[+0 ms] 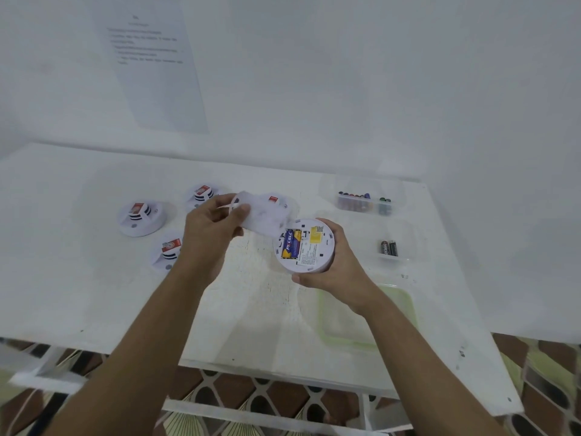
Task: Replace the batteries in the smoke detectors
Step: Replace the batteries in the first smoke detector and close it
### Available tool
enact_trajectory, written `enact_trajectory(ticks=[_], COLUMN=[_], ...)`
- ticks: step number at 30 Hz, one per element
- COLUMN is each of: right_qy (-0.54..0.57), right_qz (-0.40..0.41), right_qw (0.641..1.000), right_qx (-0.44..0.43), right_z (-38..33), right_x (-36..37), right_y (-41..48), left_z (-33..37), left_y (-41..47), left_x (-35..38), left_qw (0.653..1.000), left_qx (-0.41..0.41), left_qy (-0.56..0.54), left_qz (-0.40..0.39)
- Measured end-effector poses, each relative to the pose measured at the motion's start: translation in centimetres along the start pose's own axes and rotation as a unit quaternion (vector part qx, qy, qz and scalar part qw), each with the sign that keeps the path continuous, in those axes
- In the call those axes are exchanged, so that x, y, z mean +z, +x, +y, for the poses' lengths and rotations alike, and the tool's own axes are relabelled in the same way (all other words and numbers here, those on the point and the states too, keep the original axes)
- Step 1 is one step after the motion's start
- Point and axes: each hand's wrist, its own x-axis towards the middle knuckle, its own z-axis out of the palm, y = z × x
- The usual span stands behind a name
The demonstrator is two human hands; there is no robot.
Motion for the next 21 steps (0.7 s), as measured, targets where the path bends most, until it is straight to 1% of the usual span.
enact_trajectory(ticks=[1,3,5,6,9,11,13,15,17,18,21], right_qy=[-0.001,0.001,0.007,0.012,0.03,0.026,0.02,0.018,0.014,0.013,0.001], right_qz=[0.0,-0.001,-0.006,-0.01,-0.022,-0.036,-0.052,-0.066,-0.076,-0.079,-0.09], right_qw=[1.0,1.0,1.0,1.0,0.999,0.999,0.998,0.998,0.997,0.997,0.996], right_qx=[-0.003,-0.006,-0.008,-0.009,-0.008,-0.008,-0.005,-0.002,-0.003,-0.003,-0.004], right_z=[0.0,-0.2,-0.4,-0.5,-0.8,-1.1,-1.4,-1.6,-1.8,-1.9,-2.2], right_x=[0.0,0.0,0.0,0.0,-0.1,-0.3,-0.6,-0.8,-0.9,-1.0,-1.2], right_y=[0.0,0.1,0.2,0.3,0.5,0.5,0.6,0.7,0.8,0.9,1.0], left_z=[0.2,0.4,0.1,-0.3,-1.6,-2.3,-2.8,-3.2,-3.5,-3.6,-3.3], left_y=[-0.2,-0.6,-1.1,-1.3,-1.7,-1.8,-1.9,-1.9,-1.8,-1.8,-2.1], left_x=[0.3,0.8,1.2,1.3,1.5,1.6,1.5,1.3,1.0,0.9,0.7], left_qw=[0.999,0.994,0.993,0.996,0.995,0.98,0.959,0.934,0.911,0.905,0.906], left_qx=[-0.014,-0.029,-0.037,-0.034,-0.003,0.039,0.101,0.168,0.213,0.219,0.21], left_qy=[-0.047,-0.102,-0.109,-0.081,0.094,0.193,0.265,0.309,0.34,0.348,0.341], left_qz=[-0.004,-0.008,-0.021,-0.027,-0.031,-0.017,-0.021,-0.056,-0.098,-0.112,-0.133])
